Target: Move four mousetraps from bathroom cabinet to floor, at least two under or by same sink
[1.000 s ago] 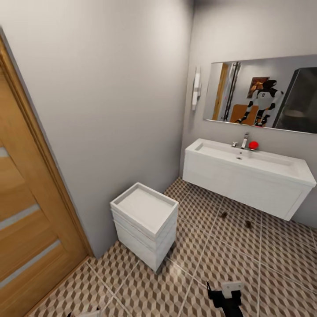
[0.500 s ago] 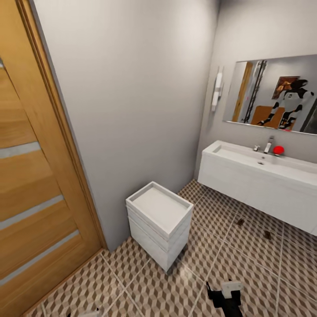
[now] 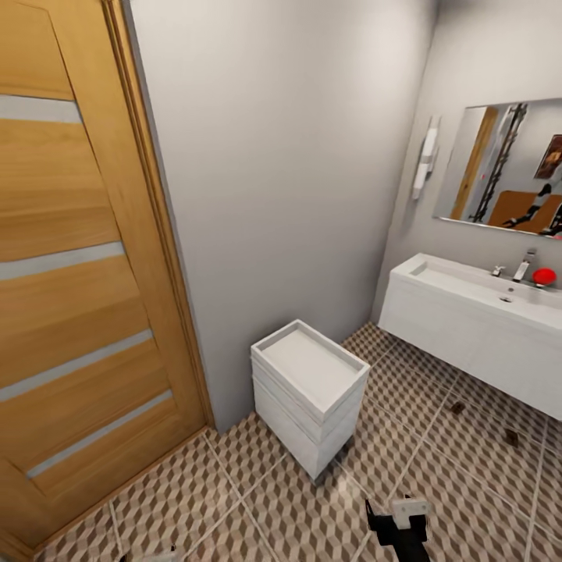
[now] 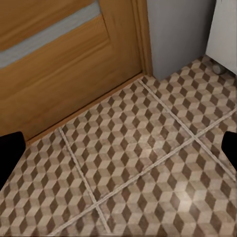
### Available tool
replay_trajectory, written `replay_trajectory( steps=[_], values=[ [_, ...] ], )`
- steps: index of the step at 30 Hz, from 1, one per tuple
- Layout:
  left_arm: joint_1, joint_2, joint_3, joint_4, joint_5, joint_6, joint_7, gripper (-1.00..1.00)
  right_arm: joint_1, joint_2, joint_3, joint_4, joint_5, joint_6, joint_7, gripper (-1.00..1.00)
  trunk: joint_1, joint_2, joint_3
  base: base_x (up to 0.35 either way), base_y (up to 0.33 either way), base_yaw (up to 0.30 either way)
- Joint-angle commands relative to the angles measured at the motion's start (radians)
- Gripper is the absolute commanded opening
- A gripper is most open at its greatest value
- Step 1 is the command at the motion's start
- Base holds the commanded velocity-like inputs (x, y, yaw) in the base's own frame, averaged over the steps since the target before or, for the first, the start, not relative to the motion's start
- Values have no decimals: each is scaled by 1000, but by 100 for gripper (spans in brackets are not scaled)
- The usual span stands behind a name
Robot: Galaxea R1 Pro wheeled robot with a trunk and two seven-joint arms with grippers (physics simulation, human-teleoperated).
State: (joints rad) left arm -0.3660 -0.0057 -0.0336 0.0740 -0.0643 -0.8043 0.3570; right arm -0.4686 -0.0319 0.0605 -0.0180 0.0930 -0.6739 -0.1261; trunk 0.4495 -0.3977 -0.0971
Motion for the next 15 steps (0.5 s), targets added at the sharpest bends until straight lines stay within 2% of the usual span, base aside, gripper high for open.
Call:
replay_trajectory(
  steps=[1, 15],
  values=[
    [-2, 0, -3, 4, -7, -4, 10, 100, -1, 0, 5, 1, 10, -1, -10, 100, 0, -2, -2, -80, 0, 255],
    [-2, 0, -3, 4, -6, -3, 10, 100, -1, 0, 6, 1, 10, -1, -10, 100, 0, -2, -2, -80, 0, 255]
  ],
)
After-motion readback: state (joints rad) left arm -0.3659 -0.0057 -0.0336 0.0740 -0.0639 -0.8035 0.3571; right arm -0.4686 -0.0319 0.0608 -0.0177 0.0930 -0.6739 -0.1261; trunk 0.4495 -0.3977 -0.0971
